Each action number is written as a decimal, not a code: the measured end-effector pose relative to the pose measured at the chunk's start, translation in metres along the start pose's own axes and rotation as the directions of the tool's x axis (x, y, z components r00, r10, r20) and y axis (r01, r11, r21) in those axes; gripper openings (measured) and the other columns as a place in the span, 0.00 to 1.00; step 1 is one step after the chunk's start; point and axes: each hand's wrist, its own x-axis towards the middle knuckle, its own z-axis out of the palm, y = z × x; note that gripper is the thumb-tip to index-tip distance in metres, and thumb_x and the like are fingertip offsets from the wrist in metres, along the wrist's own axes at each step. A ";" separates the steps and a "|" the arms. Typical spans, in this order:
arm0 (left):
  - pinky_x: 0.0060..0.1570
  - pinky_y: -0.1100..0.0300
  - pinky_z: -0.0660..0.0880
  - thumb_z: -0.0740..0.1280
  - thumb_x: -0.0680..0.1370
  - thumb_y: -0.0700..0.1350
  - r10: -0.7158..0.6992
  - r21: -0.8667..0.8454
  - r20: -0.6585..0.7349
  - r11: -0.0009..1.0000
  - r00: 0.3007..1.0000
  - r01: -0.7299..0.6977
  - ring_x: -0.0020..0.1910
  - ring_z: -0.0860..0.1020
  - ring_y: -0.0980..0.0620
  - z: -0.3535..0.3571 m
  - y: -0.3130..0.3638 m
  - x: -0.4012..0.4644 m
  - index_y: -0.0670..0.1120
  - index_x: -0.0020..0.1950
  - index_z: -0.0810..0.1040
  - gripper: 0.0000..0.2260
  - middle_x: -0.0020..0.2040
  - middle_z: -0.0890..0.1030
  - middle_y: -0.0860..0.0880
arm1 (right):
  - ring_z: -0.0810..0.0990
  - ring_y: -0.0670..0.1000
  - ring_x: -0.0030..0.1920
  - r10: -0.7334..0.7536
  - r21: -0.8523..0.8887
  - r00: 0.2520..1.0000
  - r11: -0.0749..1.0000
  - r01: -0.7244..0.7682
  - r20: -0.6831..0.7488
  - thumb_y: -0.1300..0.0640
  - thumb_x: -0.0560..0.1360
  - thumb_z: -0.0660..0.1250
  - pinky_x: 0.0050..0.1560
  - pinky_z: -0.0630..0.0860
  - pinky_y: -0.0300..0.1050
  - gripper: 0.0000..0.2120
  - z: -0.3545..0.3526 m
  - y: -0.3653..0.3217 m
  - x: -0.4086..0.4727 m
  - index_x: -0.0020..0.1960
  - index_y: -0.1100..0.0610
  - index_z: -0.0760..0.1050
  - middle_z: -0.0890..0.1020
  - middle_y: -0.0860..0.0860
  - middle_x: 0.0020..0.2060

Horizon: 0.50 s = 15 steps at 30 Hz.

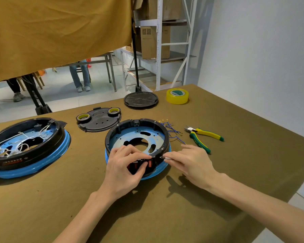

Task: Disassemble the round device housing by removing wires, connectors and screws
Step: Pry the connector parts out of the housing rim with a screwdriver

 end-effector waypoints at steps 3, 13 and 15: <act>0.55 0.55 0.68 0.70 0.76 0.52 0.003 0.009 -0.019 1.000 1.000 -0.002 0.54 0.76 0.59 0.004 0.001 -0.004 0.54 0.56 0.85 0.11 0.51 0.81 0.57 | 0.76 0.43 0.34 0.043 0.009 0.993 0.999 -0.044 0.106 0.43 0.85 0.57 0.38 0.68 0.34 0.17 -0.008 -0.001 0.001 0.49 0.49 0.80 0.81 0.41 0.36; 0.58 0.58 0.65 0.70 0.77 0.54 0.010 -0.007 -0.020 1.000 1.000 -0.010 0.55 0.77 0.58 0.005 -0.002 -0.004 0.54 0.57 0.86 0.11 0.53 0.82 0.57 | 0.76 0.48 0.42 0.144 0.081 0.903 0.978 -0.192 0.405 0.47 0.86 0.50 0.45 0.74 0.49 0.15 -0.006 -0.005 -0.009 0.54 0.51 0.73 0.77 0.45 0.44; 0.58 0.60 0.65 0.70 0.77 0.54 0.011 -0.005 -0.017 1.000 1.000 -0.011 0.55 0.76 0.58 0.004 -0.003 -0.004 0.54 0.57 0.86 0.11 0.53 0.82 0.57 | 0.76 0.47 0.43 0.137 0.075 0.914 0.981 -0.178 0.381 0.47 0.86 0.50 0.44 0.74 0.47 0.16 -0.004 -0.006 -0.007 0.55 0.51 0.74 0.78 0.45 0.45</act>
